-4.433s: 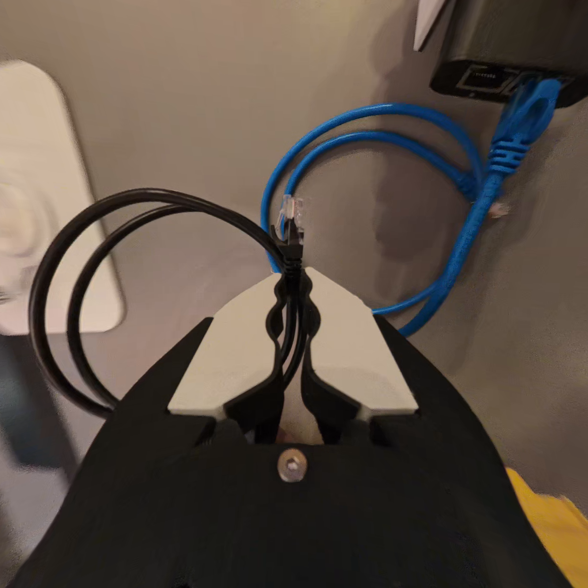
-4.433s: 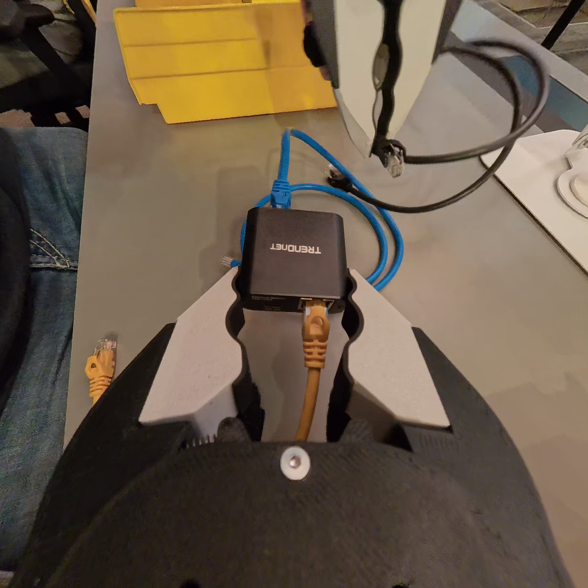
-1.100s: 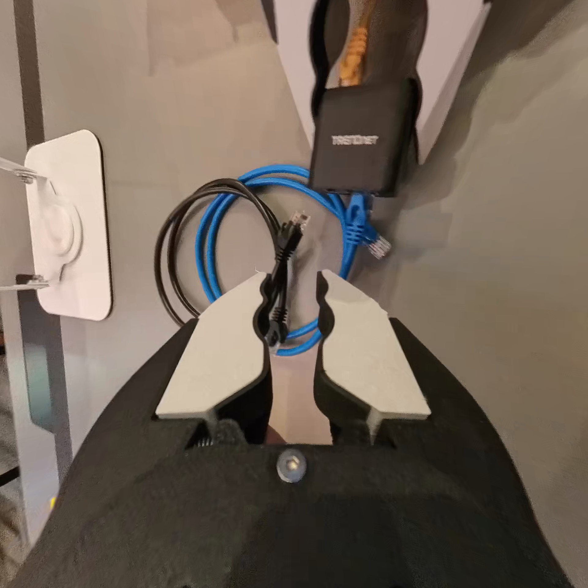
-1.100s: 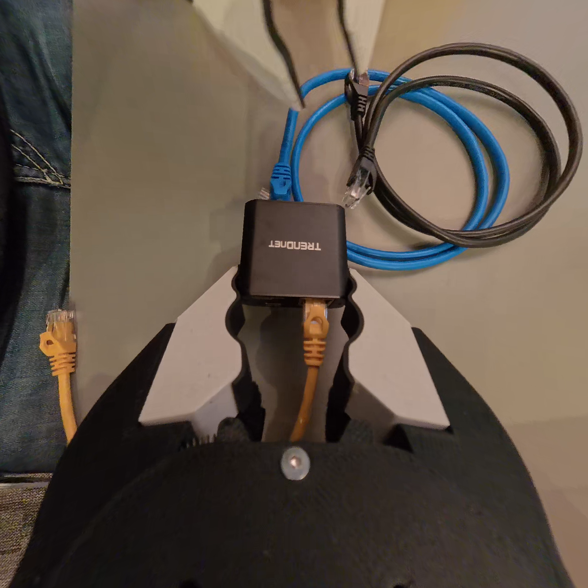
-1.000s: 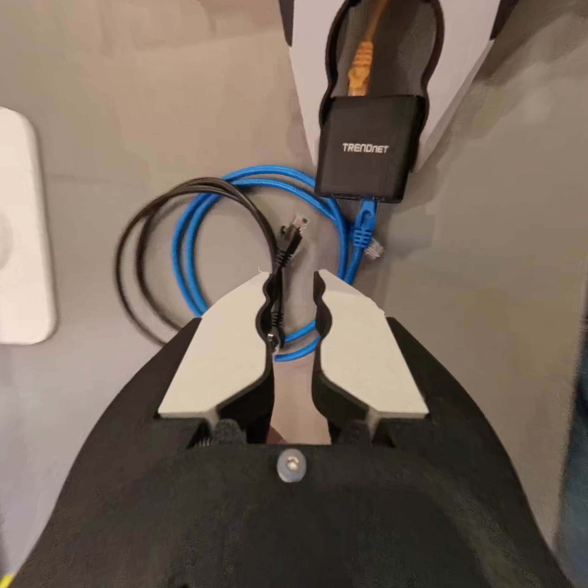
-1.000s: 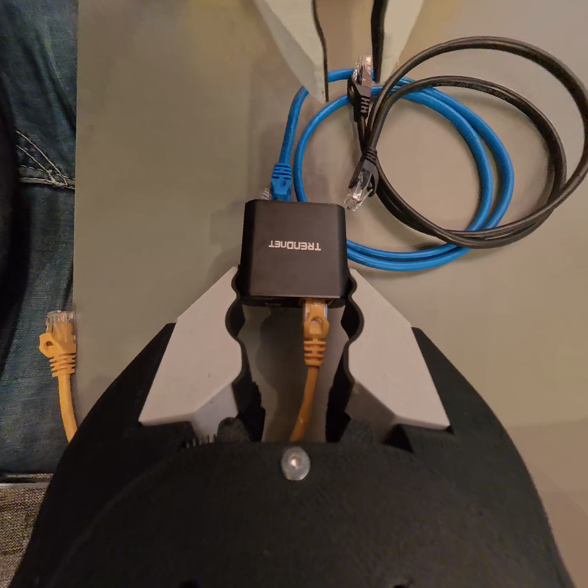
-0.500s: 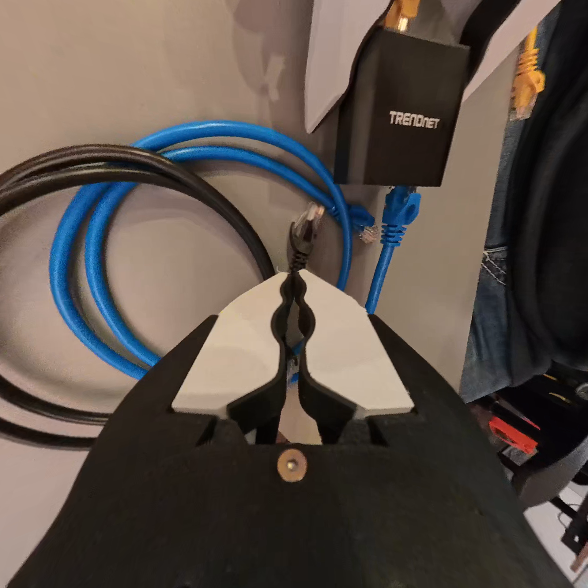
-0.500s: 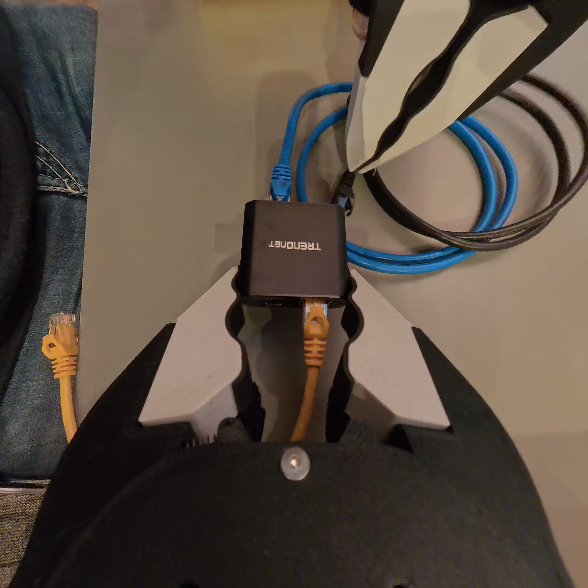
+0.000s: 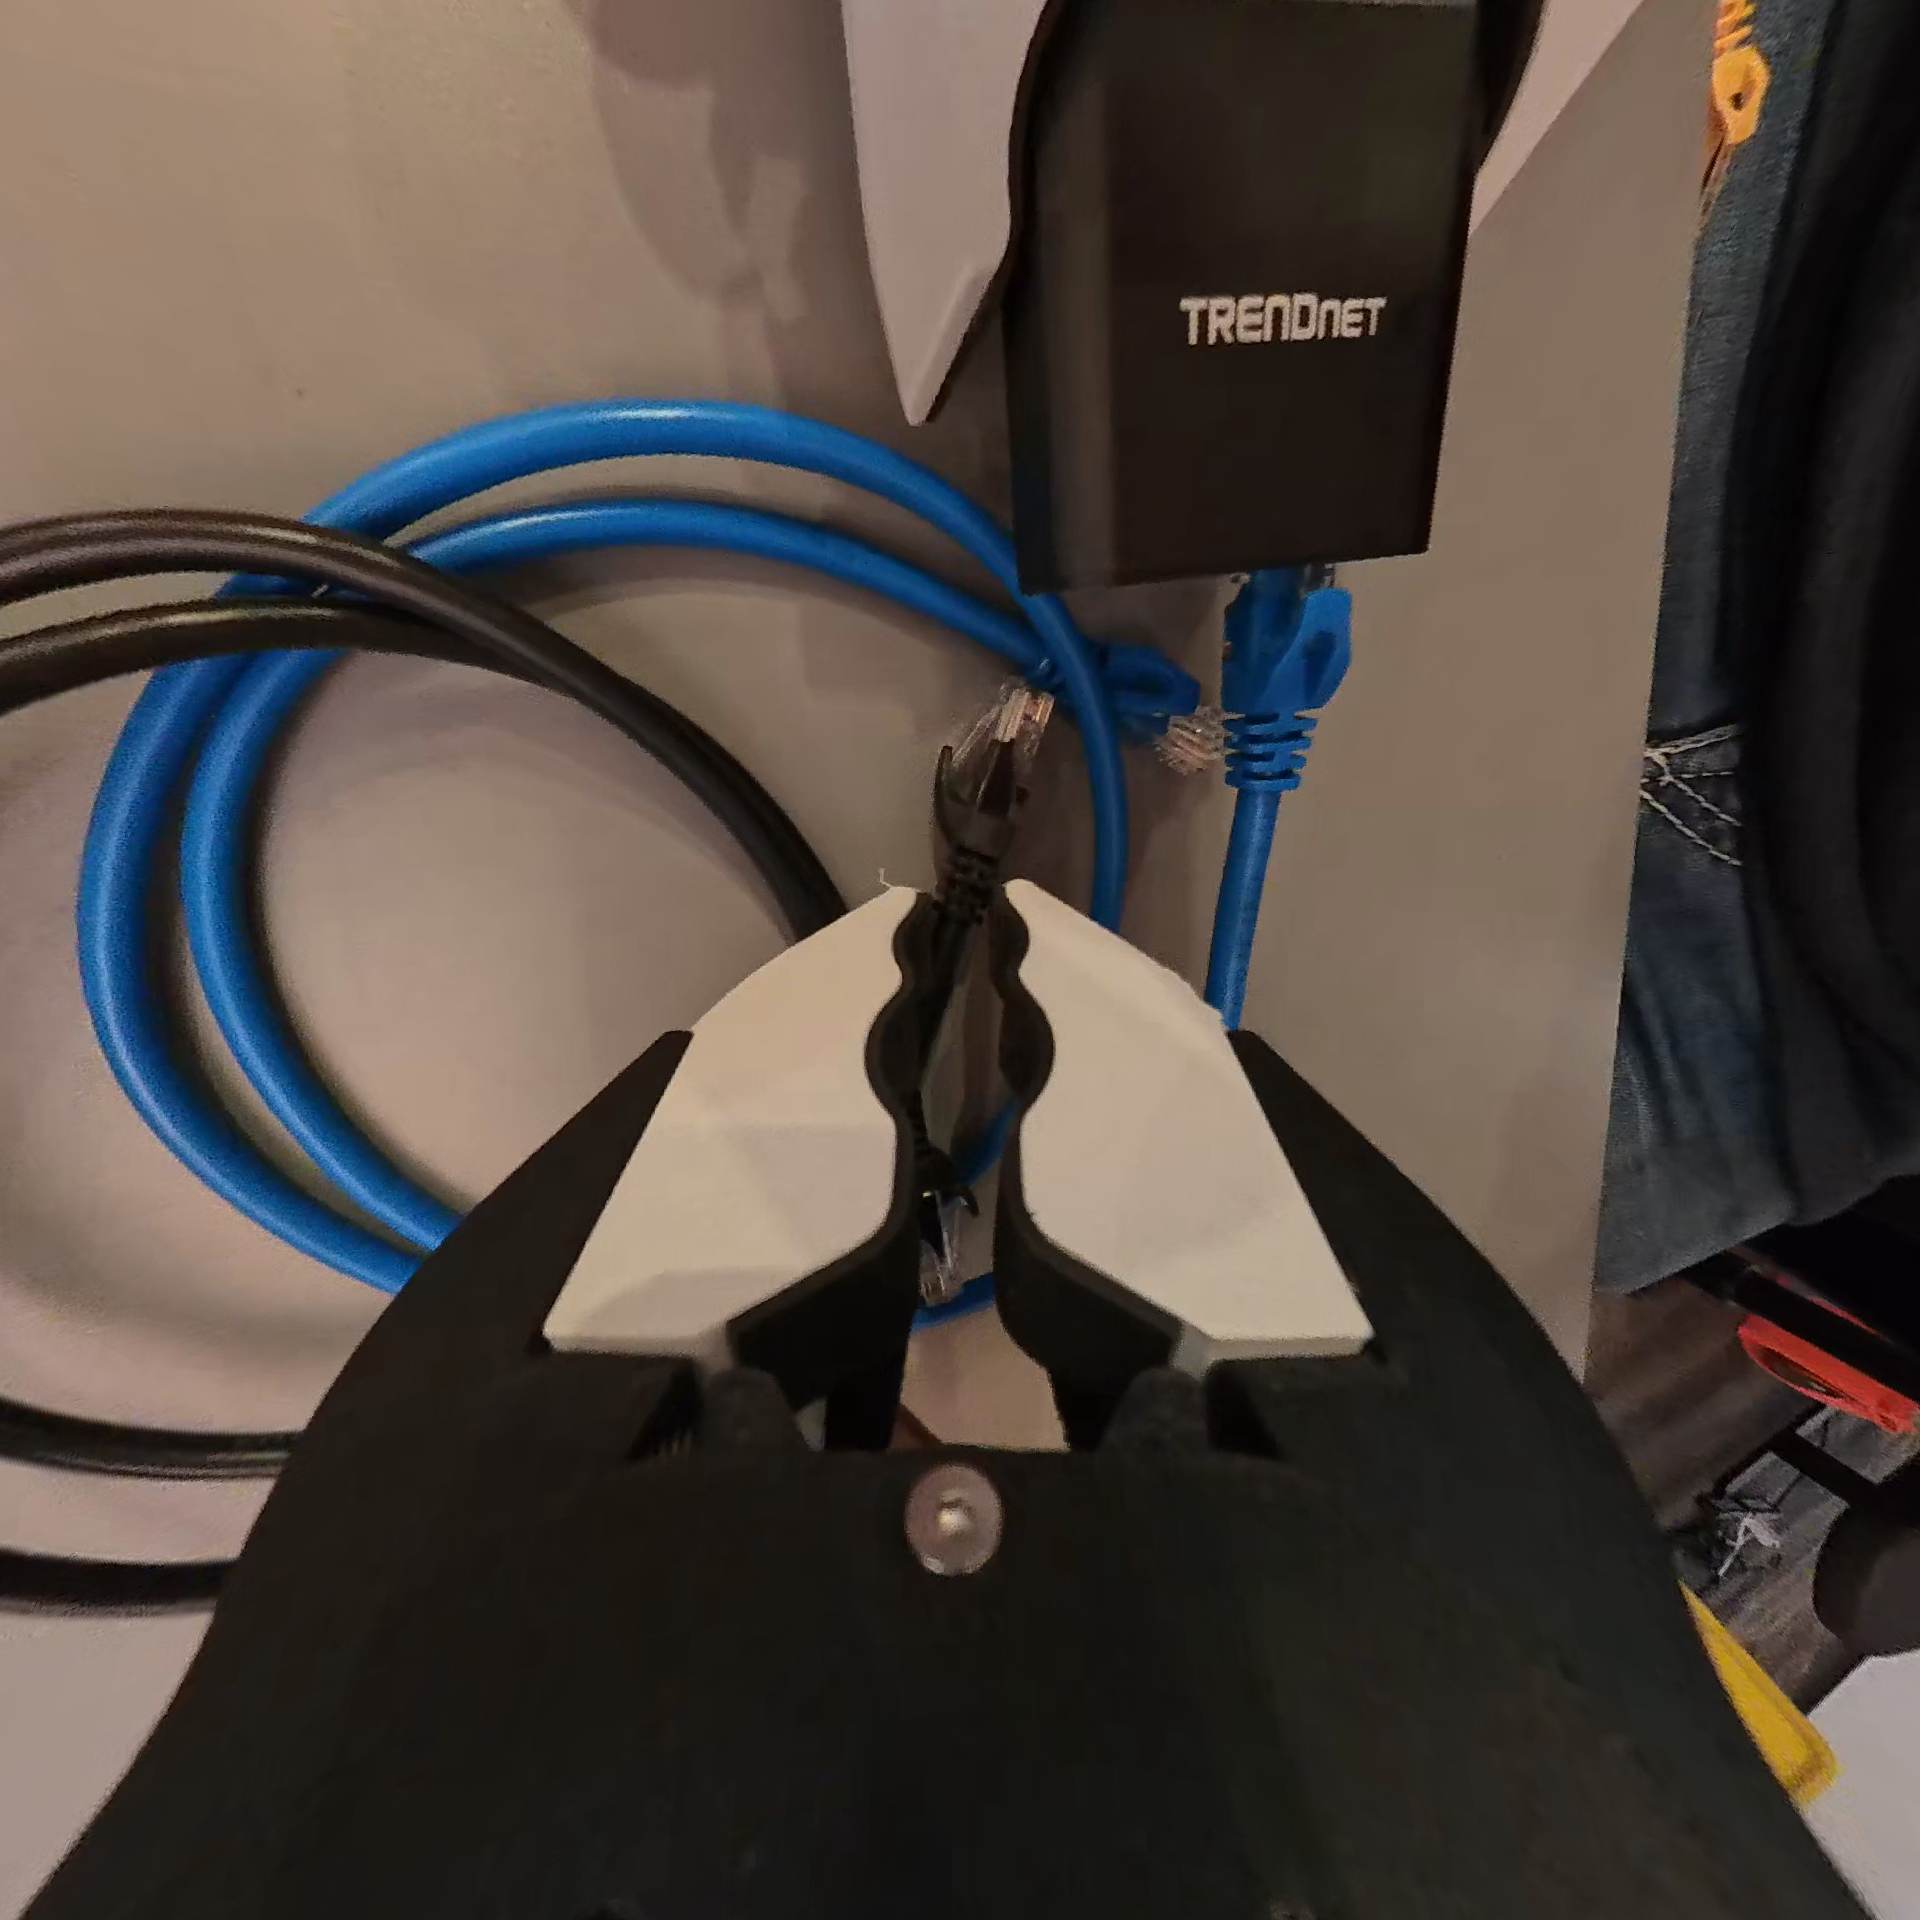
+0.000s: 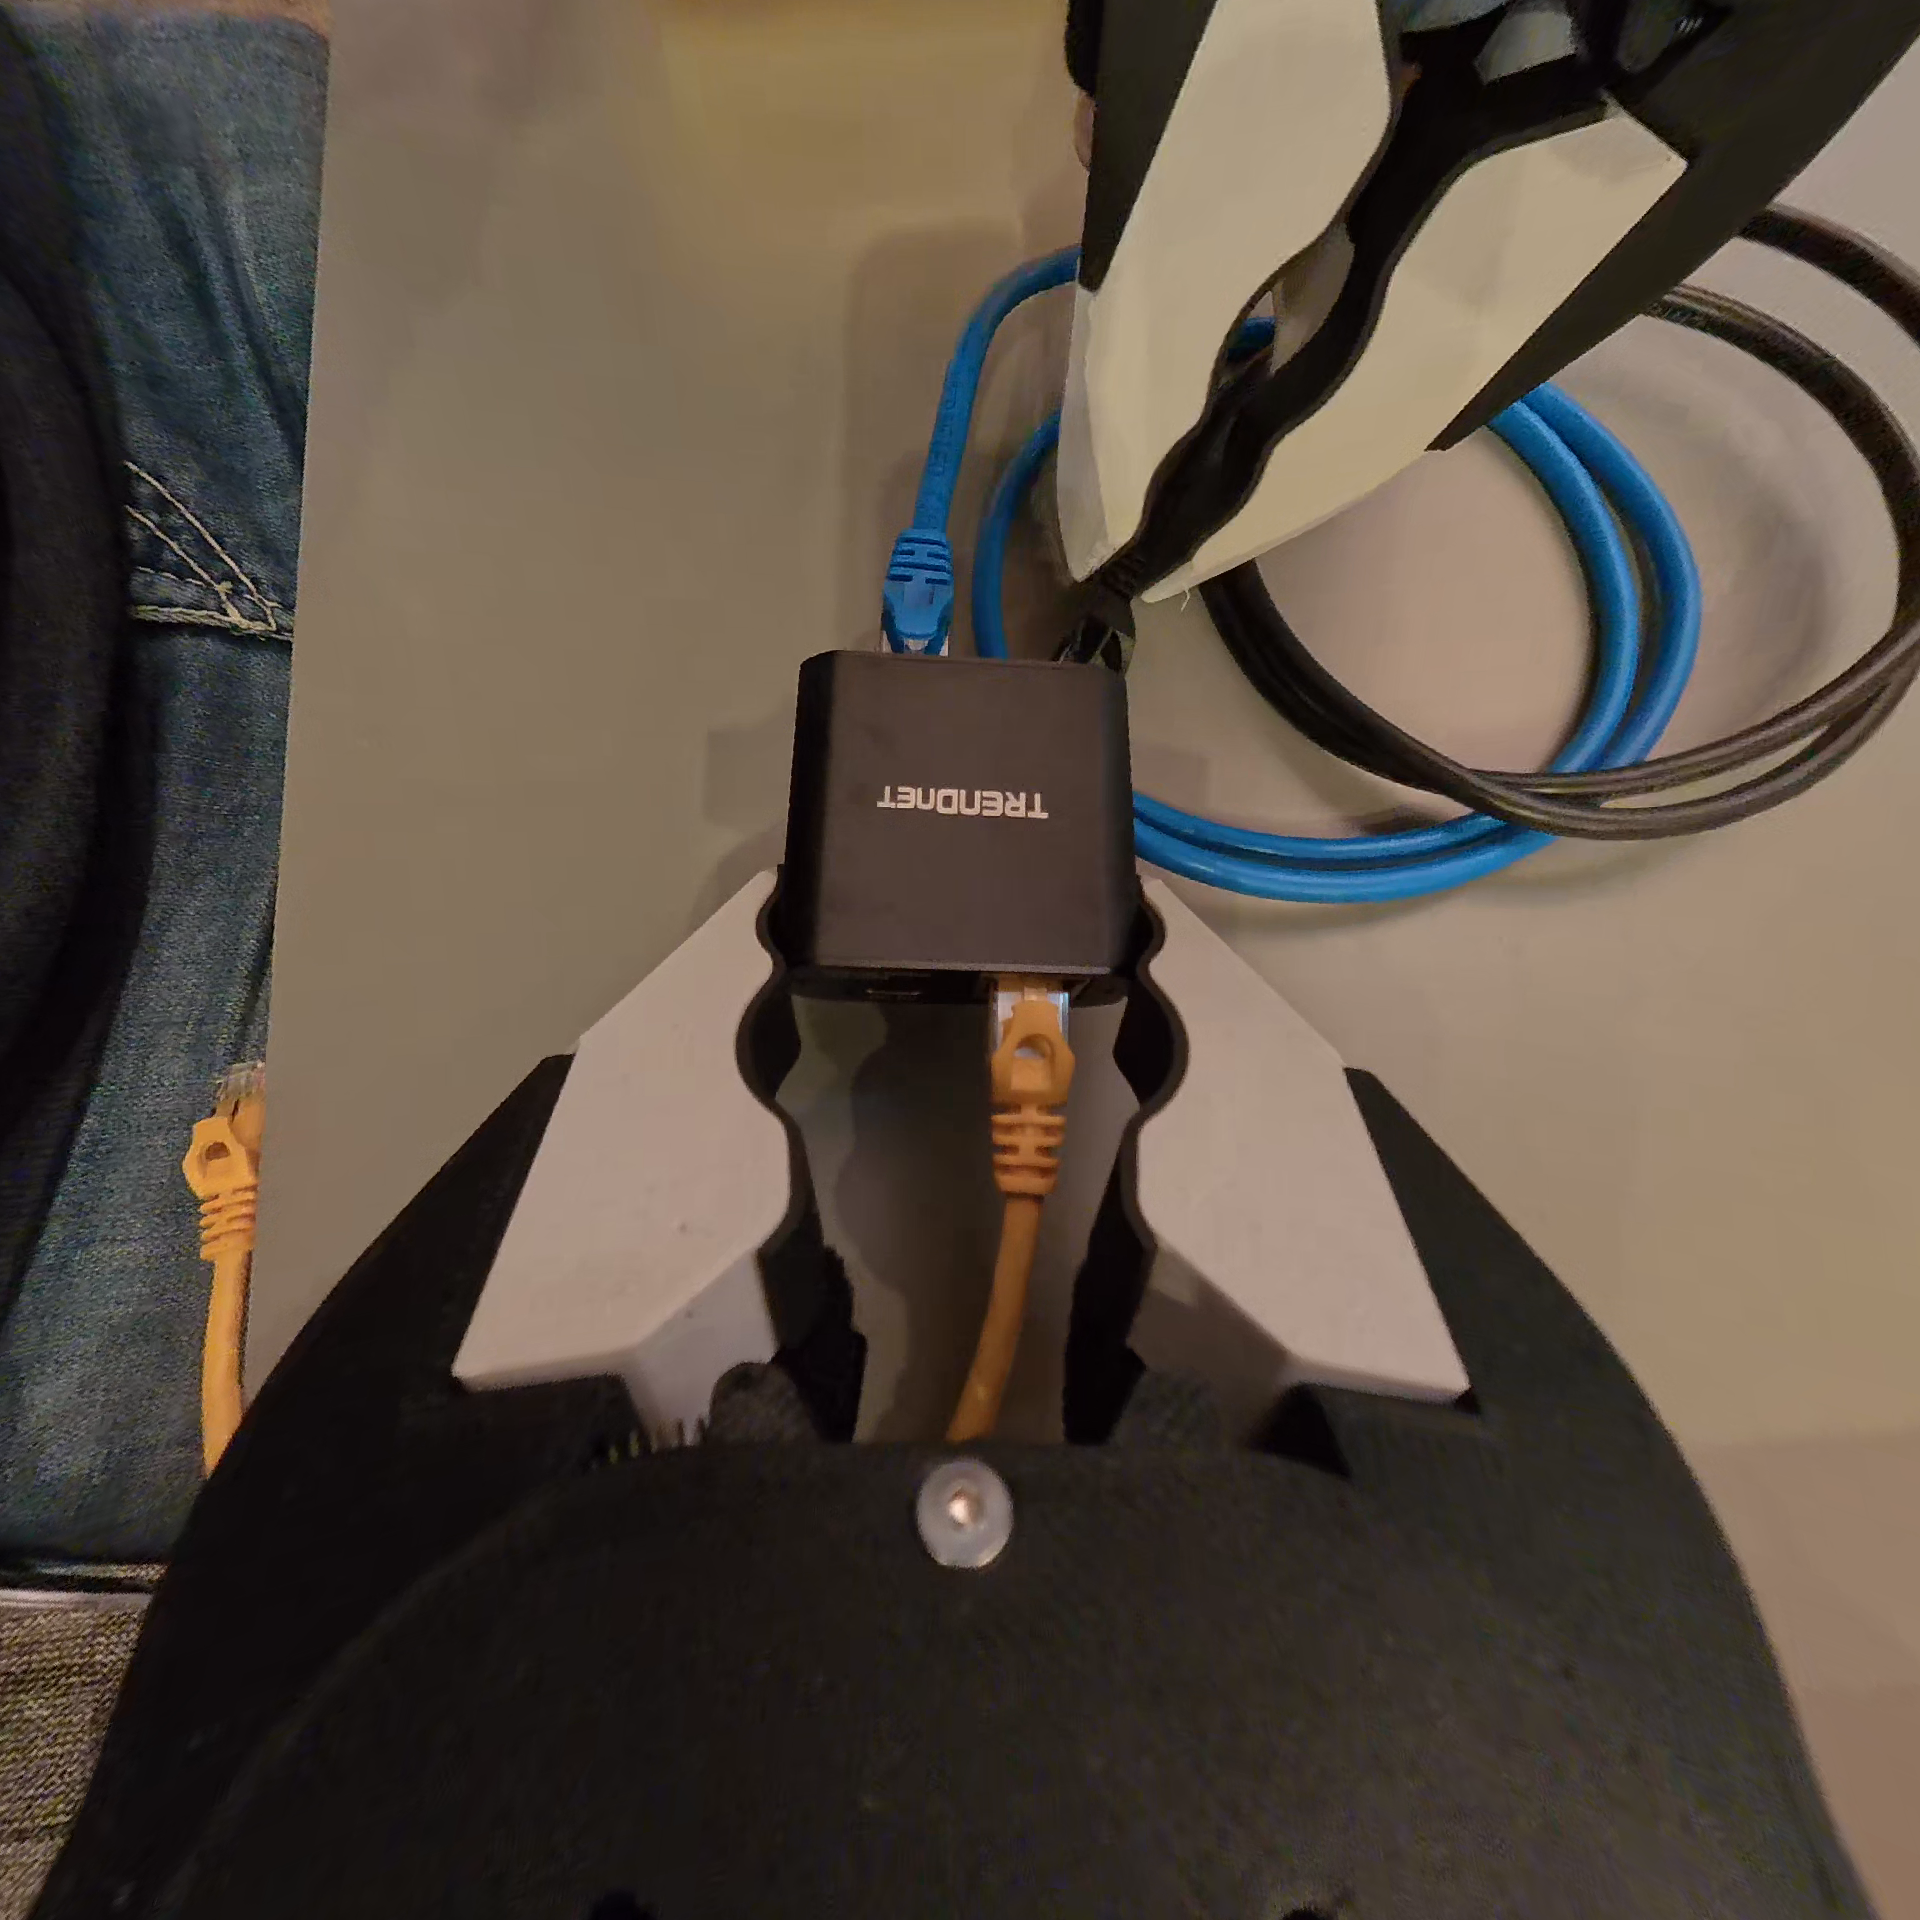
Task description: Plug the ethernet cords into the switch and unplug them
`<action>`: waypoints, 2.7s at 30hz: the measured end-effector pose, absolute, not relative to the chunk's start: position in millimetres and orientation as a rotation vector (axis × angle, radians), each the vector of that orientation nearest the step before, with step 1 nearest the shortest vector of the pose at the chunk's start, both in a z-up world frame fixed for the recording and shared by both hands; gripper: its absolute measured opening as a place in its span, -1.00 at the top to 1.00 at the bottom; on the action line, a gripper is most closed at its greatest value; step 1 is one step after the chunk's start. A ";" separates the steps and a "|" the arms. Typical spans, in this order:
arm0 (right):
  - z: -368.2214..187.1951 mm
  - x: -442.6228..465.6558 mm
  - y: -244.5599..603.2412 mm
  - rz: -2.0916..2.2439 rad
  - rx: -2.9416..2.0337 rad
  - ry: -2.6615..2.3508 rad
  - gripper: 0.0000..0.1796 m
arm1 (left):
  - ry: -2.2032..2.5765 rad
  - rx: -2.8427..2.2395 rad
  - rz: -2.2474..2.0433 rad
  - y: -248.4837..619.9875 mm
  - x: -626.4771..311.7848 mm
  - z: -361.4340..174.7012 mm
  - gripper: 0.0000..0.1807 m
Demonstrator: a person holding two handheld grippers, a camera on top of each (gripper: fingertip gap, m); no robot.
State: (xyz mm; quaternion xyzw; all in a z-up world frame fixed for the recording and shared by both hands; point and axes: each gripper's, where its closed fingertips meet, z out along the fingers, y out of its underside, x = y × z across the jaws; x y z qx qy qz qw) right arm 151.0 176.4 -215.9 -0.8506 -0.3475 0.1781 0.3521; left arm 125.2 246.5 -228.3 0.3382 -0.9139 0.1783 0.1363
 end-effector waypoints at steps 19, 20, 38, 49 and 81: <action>-205.8 151.7 179.4 0.516 -2.166 -0.839 0.33 | -3.771 0.701 -0.184 267.9 155.2 -200.6 0.91; -207.3 151.2 179.0 0.508 -2.174 -0.846 0.33 | -3.841 0.625 -0.287 272.0 158.6 -199.2 0.91; -211.4 149.2 175.7 0.490 -2.179 -0.862 0.33 | -3.649 0.793 -0.496 300.6 134.2 -219.5 0.90; -208.0 147.1 175.2 0.517 -2.165 -0.854 0.33 | -3.080 1.429 0.503 300.4 139.1 -180.9 0.83; -205.4 144.1 175.0 0.539 -2.138 -0.849 0.33 | -2.944 0.967 0.341 292.8 122.0 -201.9 0.68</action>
